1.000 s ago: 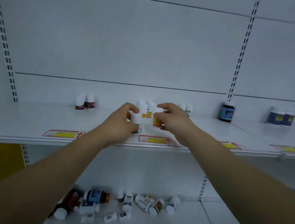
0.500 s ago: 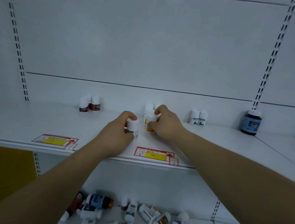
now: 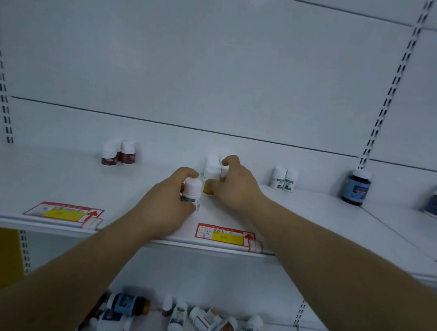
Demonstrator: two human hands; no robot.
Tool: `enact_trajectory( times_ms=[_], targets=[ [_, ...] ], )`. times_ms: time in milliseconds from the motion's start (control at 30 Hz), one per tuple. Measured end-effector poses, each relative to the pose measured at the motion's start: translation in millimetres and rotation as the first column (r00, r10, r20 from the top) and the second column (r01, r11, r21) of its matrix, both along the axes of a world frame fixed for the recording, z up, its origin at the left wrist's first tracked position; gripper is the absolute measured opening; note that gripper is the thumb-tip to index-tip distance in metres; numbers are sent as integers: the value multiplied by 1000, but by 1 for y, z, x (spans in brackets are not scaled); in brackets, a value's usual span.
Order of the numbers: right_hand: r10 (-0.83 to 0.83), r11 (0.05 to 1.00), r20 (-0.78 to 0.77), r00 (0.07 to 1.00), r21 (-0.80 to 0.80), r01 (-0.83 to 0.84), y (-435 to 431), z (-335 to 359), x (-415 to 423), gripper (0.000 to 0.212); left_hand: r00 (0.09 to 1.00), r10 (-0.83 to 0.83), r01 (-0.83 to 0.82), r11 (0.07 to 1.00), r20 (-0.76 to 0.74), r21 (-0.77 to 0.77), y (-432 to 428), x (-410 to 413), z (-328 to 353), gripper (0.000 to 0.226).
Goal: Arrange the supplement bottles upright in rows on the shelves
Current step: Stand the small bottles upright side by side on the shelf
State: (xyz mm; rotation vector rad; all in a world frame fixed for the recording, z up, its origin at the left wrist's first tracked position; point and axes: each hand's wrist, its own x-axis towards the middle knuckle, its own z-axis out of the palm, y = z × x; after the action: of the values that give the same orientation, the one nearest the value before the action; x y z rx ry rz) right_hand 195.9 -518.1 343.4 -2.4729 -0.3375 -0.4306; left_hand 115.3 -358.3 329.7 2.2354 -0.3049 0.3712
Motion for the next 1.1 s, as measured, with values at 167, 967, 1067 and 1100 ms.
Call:
enact_trajectory(
  times_ms=[167, 967, 1067, 1100],
  targets=[
    [-126, 986, 45, 991, -107, 130, -53, 8, -11, 47, 998, -52, 52, 999, -31, 6, -4, 2, 11, 56],
    [-232, 817, -375, 898, -576, -30, -230, -17, 40, 97, 999, -9, 16, 971, -34, 238, -187, 117, 7, 44],
    [-236, 818, -368, 899, -575, -21, -230, -18, 38, 96, 1000, 20, -14, 973, -20, 231, -192, 127, 7, 38],
    [-236, 819, -365, 901, -573, -17, -230, -17, 38, 95, 1000, 24, -19, 969, -16, 246, -194, 130, 7, 39]
  ],
)
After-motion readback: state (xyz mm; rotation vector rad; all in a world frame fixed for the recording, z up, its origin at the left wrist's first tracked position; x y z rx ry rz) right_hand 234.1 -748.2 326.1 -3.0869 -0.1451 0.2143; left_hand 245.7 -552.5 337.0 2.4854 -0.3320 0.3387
